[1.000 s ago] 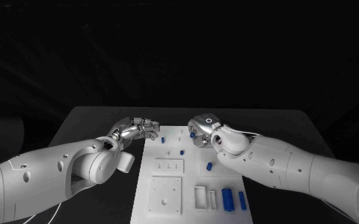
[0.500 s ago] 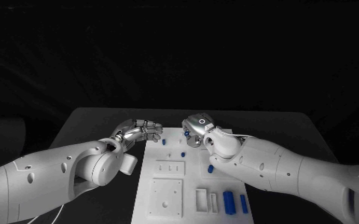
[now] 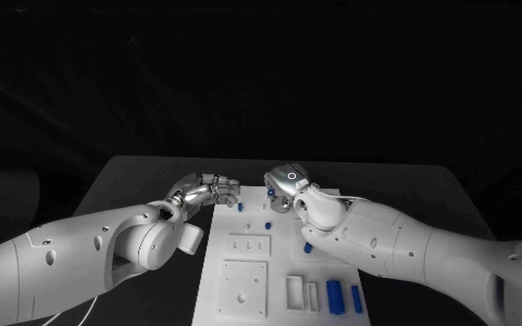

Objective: Assemble the parts on the task board

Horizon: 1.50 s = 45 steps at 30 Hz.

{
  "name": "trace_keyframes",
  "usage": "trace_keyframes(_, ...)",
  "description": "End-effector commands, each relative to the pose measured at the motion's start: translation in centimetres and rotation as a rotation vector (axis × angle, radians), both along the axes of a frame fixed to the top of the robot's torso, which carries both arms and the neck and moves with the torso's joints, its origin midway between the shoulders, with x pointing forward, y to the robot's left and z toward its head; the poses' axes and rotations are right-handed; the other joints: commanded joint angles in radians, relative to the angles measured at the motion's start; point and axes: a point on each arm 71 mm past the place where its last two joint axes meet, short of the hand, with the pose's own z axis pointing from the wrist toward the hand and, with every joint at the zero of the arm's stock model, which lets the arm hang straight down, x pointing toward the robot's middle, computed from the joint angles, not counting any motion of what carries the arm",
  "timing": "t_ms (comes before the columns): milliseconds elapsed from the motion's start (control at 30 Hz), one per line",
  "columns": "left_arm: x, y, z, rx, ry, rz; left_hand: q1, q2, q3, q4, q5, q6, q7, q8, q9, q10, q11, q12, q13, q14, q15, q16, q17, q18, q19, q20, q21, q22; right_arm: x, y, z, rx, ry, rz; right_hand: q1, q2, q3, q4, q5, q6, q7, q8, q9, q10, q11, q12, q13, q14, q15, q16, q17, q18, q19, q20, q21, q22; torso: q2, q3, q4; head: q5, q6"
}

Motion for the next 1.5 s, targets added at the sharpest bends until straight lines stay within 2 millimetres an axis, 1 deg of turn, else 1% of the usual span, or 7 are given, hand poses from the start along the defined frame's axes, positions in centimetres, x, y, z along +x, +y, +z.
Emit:
trace_keyframes(33, -0.03, -0.31, 0.33, -0.008, -0.009, -0.011, -0.009, 0.001, -0.001, -0.007, 0.001, -0.005, 0.002, -0.005, 0.002, -0.008, 0.0, -0.005, -0.001, -0.003, 0.001, -0.005, 0.001, 0.011, -0.005, 0.0, 0.003, 0.022, -0.01, 0.26, 0.06, -0.01, -0.017, 0.006, 0.007, 0.0, 0.006, 0.003, 0.003, 0.005, 0.0, 0.003, 0.04, 0.006, 0.001, -0.004, 0.001, -0.013, -0.017, 0.003, -0.001, 0.097, 0.008, -0.018, 0.007, 0.019, 0.003, -0.0028, 0.0005, 0.003, 0.002)
trace_keyframes(167, -0.03, -0.44, 0.56, -0.009, -0.013, -0.015, -0.01, 0.0, 0.0, -0.008, 0.001, -0.005, 0.002, -0.005, 0.002, -0.008, 0.0, -0.005, -0.001, -0.003, 0.001, -0.005, 0.001, 0.011, -0.005, 0.0, 0.003, 0.022, 0.15, 0.35, 0.04, -0.012, -0.018, 0.003, 0.007, -0.001, 0.006, 0.003, 0.003, 0.005, 0.0, 0.003, 0.04, 0.006, 0.001, -0.004, 0.001, -0.014, -0.017, 0.003, -0.001, 0.097, 0.008, -0.018, 0.007, 0.019, 0.005, -0.0015, 0.0002, 0.005, 0.002)
trace_keyframes(467, -0.03, -0.56, 1.1, -0.009, -0.024, -0.02, -0.01, 0.0, 0.0, -0.009, 0.001, -0.004, 0.002, -0.005, 0.002, -0.008, -0.001, -0.005, -0.001, -0.003, 0.001, -0.005, 0.002, 0.011, -0.006, 0.0, 0.004, 0.022, 0.3, 0.42, 0.01, -0.016, -0.018, 0.001, 0.007, -0.002, 0.007, 0.004, 0.003, 0.005, 0.0, 0.002, 0.04, 0.006, 0.001, -0.005, 0.001, -0.014, -0.017, 0.004, -0.002, 0.097, 0.008, -0.018, 0.008, 0.019, 0.016, -0.008, 0.0061, 0.002, 0.007)
trace_keyframes(733, -0.01, -0.86, 1.27, -0.01, -0.028, -0.027, -0.01, 0.0, 0.001, -0.009, 0.001, -0.004, 0.002, -0.005, 0.002, -0.008, -0.001, -0.005, -0.001, -0.003, 0.001, -0.006, 0.002, 0.011, -0.006, 0.0, 0.004, 0.022, 0.47, 0.5, 0.0, -0.016, -0.02, -0.004, 0.007, -0.002, 0.008, 0.005, 0.003, 0.005, 0.0, 0.002, 0.041, 0.006, 0.001, -0.005, 0.002, -0.014, -0.017, 0.004, -0.002, 0.097, 0.007, -0.018, 0.008, 0.019, 0.025, -0.0113, 0.01, 0.001, 0.014)
trace_keyframes(967, 0.06, -0.9, 1.26, -0.01, -0.028, -0.026, -0.011, 0.0, 0.002, -0.01, 0.001, -0.004, 0.002, -0.005, 0.002, -0.008, -0.001, -0.005, -0.001, -0.003, 0.001, -0.006, 0.003, 0.012, -0.006, 0.0, 0.004, 0.022, 0.4, 0.6, 0.02, -0.014, -0.019, 0.0, 0.008, -0.003, 0.009, 0.006, 0.003, 0.005, 0.0, 0.002, 0.041, 0.006, 0.001, -0.006, 0.002, -0.014, -0.017, 0.005, -0.002, 0.097, 0.007, -0.019, 0.009, 0.019, 0.028, -0.0117, 0.0068, 0.006, 0.013)
trace_keyframes(1267, 0.04, -0.93, 1.26, -0.01, -0.028, -0.027, -0.012, 0.0, 0.002, -0.011, 0.0, -0.004, 0.002, -0.005, 0.003, -0.008, -0.001, -0.005, -0.001, -0.003, 0.001, -0.006, 0.003, 0.012, -0.006, 0.0, 0.005, 0.022, 0.61, 0.44, -0.06, -0.019, -0.01, -0.008, 0.008, -0.004, 0.009, 0.007, 0.003, 0.005, 0.0, 0.002, 0.041, 0.007, 0.001, -0.006, 0.002, -0.014, -0.017, 0.005, -0.003, 0.097, 0.007, -0.019, 0.009, 0.019, 0.03, -0.0123, 0.0074, 0.01, 0.015)
trace_keyframes(1500, 0.06, -1.02, 1.26, -0.01, -0.027, -0.029, -0.012, -0.001, 0.003, -0.011, 0.0, -0.004, 0.002, -0.005, 0.003, -0.008, -0.001, -0.005, -0.001, -0.003, 0.001, -0.007, 0.003, 0.012, -0.006, 0.0, 0.005, 0.022, 0.77, 0.37, -0.08, -0.016, -0.005, -0.016, 0.008, -0.004, 0.009, 0.007, 0.003, 0.005, 0.0, 0.002, 0.041, 0.007, 0.001, -0.006, 0.003, -0.014, -0.017, 0.005, -0.003, 0.097, 0.007, -0.019, 0.009, 0.019, 0.03, -0.0142, 0.0057, 0.013, 0.013)
